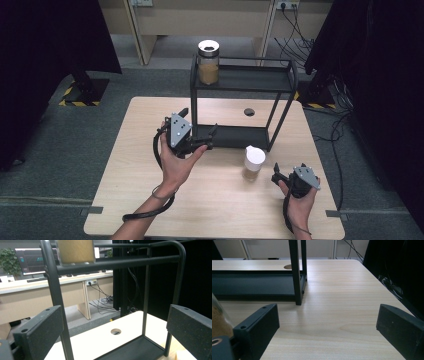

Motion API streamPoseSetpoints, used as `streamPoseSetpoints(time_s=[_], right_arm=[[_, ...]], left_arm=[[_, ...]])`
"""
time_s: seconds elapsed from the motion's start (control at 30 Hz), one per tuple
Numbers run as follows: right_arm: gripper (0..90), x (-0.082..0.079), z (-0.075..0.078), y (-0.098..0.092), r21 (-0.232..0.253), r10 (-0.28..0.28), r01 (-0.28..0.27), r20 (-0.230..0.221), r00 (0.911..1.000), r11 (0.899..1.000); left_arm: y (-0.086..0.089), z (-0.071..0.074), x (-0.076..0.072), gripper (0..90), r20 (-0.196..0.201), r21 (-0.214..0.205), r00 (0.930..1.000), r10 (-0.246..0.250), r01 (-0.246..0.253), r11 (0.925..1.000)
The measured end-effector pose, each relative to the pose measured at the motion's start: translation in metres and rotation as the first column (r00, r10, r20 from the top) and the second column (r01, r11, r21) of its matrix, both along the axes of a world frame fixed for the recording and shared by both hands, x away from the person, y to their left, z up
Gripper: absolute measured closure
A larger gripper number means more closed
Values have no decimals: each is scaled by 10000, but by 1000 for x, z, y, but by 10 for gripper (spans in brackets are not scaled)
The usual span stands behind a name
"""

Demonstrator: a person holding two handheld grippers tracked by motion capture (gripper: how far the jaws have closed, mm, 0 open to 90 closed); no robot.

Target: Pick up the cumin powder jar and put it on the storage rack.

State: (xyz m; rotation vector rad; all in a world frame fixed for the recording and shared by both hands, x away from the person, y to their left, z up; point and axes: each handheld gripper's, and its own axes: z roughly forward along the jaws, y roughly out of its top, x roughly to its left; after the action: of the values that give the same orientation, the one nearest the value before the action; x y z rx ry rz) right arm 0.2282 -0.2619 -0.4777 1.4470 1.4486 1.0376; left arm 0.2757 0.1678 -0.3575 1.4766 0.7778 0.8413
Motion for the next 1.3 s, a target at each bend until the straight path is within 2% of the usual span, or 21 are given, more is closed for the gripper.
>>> streamPoseSetpoints(time_s=[0.13, 0.33, 0.73, 0.93, 1.3], right_arm=[[47, 0, 0, 0, 13, 10, -10, -1, 10000, 10000], [46, 0, 0, 0, -15, 1, -1, 0, 10000, 10000], [47, 0, 0, 1, -31, 2, -2, 6, 10000, 10000], [47, 0, 0, 1, -42, 5, -5, 0, 10000, 10000], [47, 0, 0, 1, -68, 11, -11, 13, 10000, 10000]], left_arm=[[0, -4, -3, 3, -33, -27, 10000, -72, 72, 10000], [2, -15, -6, 3, -418, -32, 9990, -155, 154, 9999], [4, -36, -12, 3, -710, -48, 9973, -170, 167, 9998], [6, -49, -15, 3, -939, 60, 9952, -258, 265, 9996], [10, -75, -21, 4, -1273, -116, 9913, -342, 330, 9994]])
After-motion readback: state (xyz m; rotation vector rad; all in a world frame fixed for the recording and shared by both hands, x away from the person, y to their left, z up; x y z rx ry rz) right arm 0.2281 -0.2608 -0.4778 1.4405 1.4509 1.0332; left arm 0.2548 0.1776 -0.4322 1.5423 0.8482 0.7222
